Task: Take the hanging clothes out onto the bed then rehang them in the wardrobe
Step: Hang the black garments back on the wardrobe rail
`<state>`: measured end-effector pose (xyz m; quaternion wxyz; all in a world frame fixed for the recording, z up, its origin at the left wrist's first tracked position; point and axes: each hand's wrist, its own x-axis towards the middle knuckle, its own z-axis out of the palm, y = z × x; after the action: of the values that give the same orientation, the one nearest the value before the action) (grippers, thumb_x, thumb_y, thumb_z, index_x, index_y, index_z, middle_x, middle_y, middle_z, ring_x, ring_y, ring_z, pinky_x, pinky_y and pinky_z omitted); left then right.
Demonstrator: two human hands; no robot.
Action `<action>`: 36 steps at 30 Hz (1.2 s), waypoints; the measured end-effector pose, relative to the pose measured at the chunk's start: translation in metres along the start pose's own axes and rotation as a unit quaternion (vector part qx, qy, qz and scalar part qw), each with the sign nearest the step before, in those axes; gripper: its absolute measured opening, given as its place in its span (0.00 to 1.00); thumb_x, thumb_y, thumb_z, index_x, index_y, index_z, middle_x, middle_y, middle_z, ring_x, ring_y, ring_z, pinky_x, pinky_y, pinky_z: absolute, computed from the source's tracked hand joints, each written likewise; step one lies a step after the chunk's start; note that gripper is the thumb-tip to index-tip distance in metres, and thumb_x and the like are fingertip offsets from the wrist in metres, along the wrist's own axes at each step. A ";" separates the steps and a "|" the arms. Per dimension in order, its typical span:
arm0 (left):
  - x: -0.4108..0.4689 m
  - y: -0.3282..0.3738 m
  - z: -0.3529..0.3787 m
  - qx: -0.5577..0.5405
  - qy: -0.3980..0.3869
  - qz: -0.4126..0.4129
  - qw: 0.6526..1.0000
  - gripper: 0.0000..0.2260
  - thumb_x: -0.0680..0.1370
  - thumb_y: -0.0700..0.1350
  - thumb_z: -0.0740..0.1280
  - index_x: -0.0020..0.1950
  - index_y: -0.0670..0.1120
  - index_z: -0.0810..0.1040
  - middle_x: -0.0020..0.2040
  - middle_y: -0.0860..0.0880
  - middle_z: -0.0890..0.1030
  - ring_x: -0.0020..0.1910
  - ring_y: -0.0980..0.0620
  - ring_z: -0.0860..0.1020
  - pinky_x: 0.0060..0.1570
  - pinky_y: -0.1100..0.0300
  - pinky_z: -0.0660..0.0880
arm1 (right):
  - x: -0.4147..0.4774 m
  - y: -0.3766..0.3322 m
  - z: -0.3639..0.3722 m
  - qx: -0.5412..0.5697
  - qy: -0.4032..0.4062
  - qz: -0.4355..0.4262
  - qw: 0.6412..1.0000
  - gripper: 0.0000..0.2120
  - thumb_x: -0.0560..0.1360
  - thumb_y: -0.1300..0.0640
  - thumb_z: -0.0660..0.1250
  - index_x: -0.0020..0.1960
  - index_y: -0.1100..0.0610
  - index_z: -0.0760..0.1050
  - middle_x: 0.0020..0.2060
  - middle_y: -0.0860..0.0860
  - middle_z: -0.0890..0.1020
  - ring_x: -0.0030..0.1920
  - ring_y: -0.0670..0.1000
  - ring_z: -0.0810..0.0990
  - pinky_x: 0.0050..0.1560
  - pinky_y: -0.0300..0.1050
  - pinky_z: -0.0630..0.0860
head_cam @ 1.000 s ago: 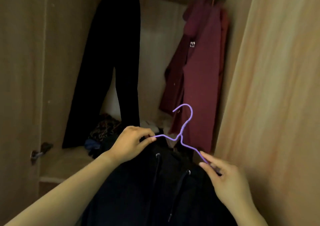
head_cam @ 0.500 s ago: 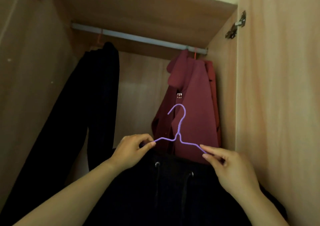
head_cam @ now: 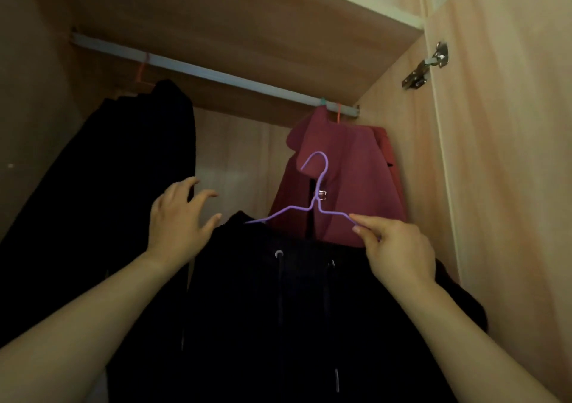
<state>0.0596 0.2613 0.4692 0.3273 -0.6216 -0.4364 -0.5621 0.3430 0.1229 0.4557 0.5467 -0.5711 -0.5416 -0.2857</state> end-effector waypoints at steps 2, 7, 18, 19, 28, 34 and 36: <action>0.014 -0.018 -0.001 -0.003 0.005 0.001 1.000 0.21 0.71 0.51 0.73 0.62 0.48 0.76 0.68 0.41 0.69 0.67 0.39 0.65 0.62 0.40 0.67 | 0.014 -0.019 0.016 -0.004 0.012 0.008 1.000 0.11 0.76 0.47 0.65 0.57 0.37 0.77 0.51 0.50 0.83 0.51 0.59 0.80 0.47 0.46 0.74; 0.047 -0.055 -0.011 -0.044 -0.048 0.012 0.998 0.29 0.72 0.55 0.70 0.72 0.55 0.65 0.75 0.47 0.57 0.74 0.44 0.54 0.67 0.48 0.63 | 0.051 -0.071 0.053 0.015 0.044 0.014 0.999 0.11 0.76 0.47 0.64 0.58 0.37 0.77 0.52 0.51 0.83 0.53 0.59 0.79 0.48 0.46 0.73; 0.089 -0.087 -0.016 -0.150 -0.034 0.030 0.988 0.32 0.73 0.53 0.69 0.73 0.63 0.58 0.75 0.58 0.52 0.74 0.50 0.54 0.66 0.55 0.62 | 0.130 -0.116 0.129 0.025 0.038 -0.025 0.999 0.10 0.76 0.46 0.64 0.55 0.37 0.78 0.51 0.48 0.83 0.52 0.57 0.79 0.48 0.46 0.74; 0.098 -0.085 -0.016 -0.147 -0.030 0.031 0.988 0.31 0.74 0.53 0.69 0.73 0.63 0.57 0.75 0.57 0.52 0.74 0.50 0.54 0.66 0.55 0.62 | 0.138 -0.114 0.133 0.025 0.039 -0.024 0.999 0.10 0.76 0.46 0.64 0.55 0.37 0.78 0.52 0.48 0.82 0.53 0.57 0.79 0.48 0.46 0.74; 0.195 -0.081 -0.016 -0.094 0.001 0.020 0.995 0.25 0.76 0.54 0.65 0.72 0.57 0.62 0.75 0.51 0.57 0.73 0.46 0.59 0.68 0.51 0.63 | 0.216 -0.102 0.139 0.038 0.065 -0.012 0.997 0.10 0.76 0.46 0.64 0.56 0.39 0.79 0.55 0.53 0.81 0.56 0.60 0.78 0.51 0.48 0.74; 0.212 -0.085 -0.003 -0.011 0.002 0.011 1.000 0.18 0.77 0.59 0.60 0.66 0.57 0.68 0.72 0.51 0.63 0.69 0.46 0.62 0.63 0.48 0.67 | 0.242 -0.125 0.156 0.033 0.061 -0.014 0.998 0.11 0.78 0.46 0.61 0.57 0.38 0.77 0.56 0.52 0.80 0.55 0.59 0.78 0.49 0.46 0.73; 0.207 -0.088 -0.003 0.074 0.060 0.018 0.995 0.19 0.78 0.61 0.56 0.66 0.57 0.67 0.69 0.52 0.66 0.67 0.46 0.64 0.61 0.44 0.69 | 0.246 -0.138 0.163 0.029 0.055 -0.018 0.998 0.11 0.78 0.46 0.60 0.58 0.38 0.77 0.57 0.52 0.80 0.55 0.58 0.78 0.48 0.46 0.73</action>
<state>-0.0248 0.3305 0.6658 0.4076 -0.5686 -0.4453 -0.5588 0.2323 0.3251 0.6858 0.5871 -0.5284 -0.5288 -0.3107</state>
